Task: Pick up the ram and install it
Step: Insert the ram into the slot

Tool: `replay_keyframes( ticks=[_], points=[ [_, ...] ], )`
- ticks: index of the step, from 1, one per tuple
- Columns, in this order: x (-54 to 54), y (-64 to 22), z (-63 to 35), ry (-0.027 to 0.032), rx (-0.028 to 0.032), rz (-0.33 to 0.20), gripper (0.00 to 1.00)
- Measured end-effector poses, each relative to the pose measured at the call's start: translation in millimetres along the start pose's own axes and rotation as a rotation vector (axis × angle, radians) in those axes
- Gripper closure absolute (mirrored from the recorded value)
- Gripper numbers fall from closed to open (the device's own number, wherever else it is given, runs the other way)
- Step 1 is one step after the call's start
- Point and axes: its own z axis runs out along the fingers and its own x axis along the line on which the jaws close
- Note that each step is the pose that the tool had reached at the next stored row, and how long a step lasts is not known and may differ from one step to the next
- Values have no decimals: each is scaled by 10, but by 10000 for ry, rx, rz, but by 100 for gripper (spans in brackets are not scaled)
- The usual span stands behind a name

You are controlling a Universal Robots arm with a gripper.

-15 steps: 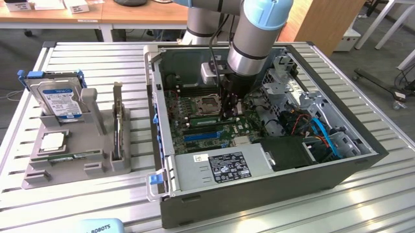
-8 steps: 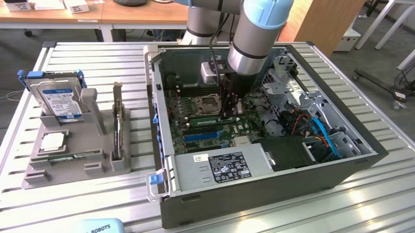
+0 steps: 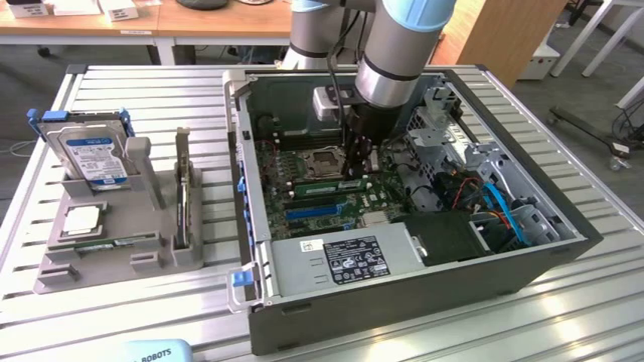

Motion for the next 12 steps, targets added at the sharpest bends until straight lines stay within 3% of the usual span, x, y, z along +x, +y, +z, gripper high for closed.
replay_keyframes(
  ticks=[12],
  points=[
    [-13, 9, -217, 0, 0, 0, 81]
  ],
)
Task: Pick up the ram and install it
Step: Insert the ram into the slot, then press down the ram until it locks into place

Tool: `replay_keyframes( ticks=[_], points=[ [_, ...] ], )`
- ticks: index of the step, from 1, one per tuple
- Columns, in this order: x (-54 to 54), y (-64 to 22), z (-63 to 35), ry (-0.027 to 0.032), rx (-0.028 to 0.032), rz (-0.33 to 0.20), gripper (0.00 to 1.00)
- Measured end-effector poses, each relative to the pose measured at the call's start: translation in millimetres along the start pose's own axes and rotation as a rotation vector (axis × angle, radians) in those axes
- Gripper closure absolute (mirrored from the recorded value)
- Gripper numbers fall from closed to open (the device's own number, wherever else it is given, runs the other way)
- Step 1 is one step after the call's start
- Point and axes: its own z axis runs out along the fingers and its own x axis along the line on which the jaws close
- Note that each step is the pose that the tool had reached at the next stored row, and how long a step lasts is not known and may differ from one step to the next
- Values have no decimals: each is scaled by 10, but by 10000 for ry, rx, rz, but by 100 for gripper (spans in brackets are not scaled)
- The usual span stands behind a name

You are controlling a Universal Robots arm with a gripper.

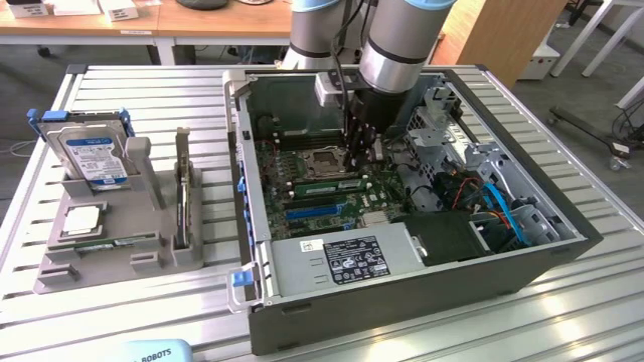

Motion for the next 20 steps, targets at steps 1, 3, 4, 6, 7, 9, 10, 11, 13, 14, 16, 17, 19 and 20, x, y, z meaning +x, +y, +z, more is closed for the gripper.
replay_keyframes(
  ticks=[1, 3, 4, 6, 7, 9, 10, 11, 13, 14, 16, 17, 19, 20],
  points=[
    [-1, 1, -13, 0, 0, 0, 81],
    [-2, 1, -37, 0, 0, 0, 81],
    [-3, 2, -47, 0, 0, 1, 81],
    [-4, 3, -67, 0, 0, 0, 81],
    [-5, 3, -77, -1, 0, 0, 81],
    [-6, 4, -96, 1, 0, 0, 81],
    [-6, 4, -103, 0, 1, 0, 81],
    [-6, 4, -103, -2, 1, 0, 81],
    [-6, 4, -104, -1, 1, 0, 81],
    [-6, 4, -103, -1, 1, 0, 81],
    [-6, 4, -104, 0, 1, 0, 81],
    [-6, 4, -103, -1, 1, 0, 81],
    [-6, 4, -104, 0, 1, 0, 81],
    [-6, 4, -103, -1, 1, 0, 81]
  ],
)
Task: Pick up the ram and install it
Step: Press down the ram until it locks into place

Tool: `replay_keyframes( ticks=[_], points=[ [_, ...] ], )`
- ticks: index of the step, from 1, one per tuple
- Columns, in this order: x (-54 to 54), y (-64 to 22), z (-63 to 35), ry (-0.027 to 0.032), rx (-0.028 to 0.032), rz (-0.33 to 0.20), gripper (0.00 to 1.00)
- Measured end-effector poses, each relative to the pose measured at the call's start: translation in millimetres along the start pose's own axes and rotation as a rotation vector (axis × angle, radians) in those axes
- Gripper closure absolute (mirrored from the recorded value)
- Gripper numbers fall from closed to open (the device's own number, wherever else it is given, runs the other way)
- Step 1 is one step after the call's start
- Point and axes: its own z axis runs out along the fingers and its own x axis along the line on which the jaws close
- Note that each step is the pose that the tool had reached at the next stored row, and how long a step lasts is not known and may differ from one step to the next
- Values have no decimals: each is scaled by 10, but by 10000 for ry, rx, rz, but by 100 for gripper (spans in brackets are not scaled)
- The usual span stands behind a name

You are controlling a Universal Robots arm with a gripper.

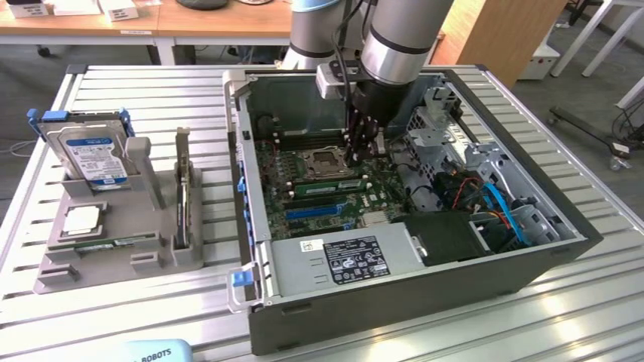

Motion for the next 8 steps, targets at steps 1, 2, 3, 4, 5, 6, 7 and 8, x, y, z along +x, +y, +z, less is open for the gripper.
replay_keyframes(
  ticks=[1, 2, 3, 4, 5, 6, 7, 8],
  points=[
    [0, 0, 0, 0, 0, 0, 81],
    [0, 0, 0, 0, 0, 0, 81],
    [0, 0, 0, 0, 0, 0, 81],
    [0, 0, 0, 1, 0, 0, 81],
    [0, 0, 0, 1, 0, 0, 83],
    [0, 0, 0, 0, 0, 0, 89],
    [0, 0, 0, 1, 0, 0, 89],
    [0, 0, 0, 1, 0, 0, 90]
  ],
)
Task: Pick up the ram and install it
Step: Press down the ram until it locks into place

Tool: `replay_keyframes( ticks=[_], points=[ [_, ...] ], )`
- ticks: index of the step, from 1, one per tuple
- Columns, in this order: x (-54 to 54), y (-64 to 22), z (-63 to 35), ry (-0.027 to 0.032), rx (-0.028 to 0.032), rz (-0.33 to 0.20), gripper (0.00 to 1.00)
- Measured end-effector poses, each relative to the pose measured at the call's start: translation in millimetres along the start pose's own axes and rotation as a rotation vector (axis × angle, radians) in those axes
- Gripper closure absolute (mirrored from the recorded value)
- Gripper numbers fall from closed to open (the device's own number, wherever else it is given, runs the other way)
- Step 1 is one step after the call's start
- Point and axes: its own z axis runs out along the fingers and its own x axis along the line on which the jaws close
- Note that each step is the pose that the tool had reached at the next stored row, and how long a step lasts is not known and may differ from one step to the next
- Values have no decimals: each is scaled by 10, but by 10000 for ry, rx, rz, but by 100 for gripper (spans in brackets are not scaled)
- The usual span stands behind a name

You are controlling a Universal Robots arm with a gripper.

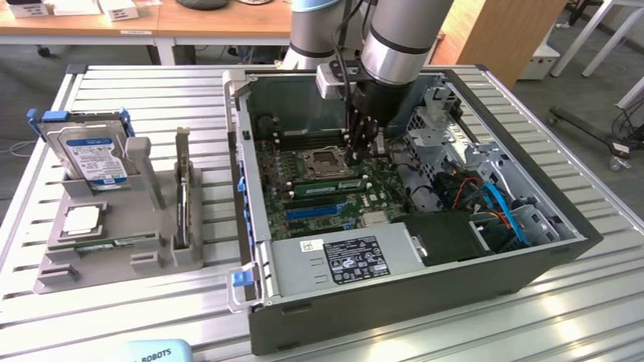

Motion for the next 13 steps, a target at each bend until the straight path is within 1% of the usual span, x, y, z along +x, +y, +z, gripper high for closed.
replay_keyframes(
  ticks=[7, 10, 13],
  points=[
    [0, -4, 0, 0, -1, -1, 90],
    [0, -51, -3, 2, -2, 0, 90],
    [0, -122, -5, 0, -4, 1, 90]
  ],
)
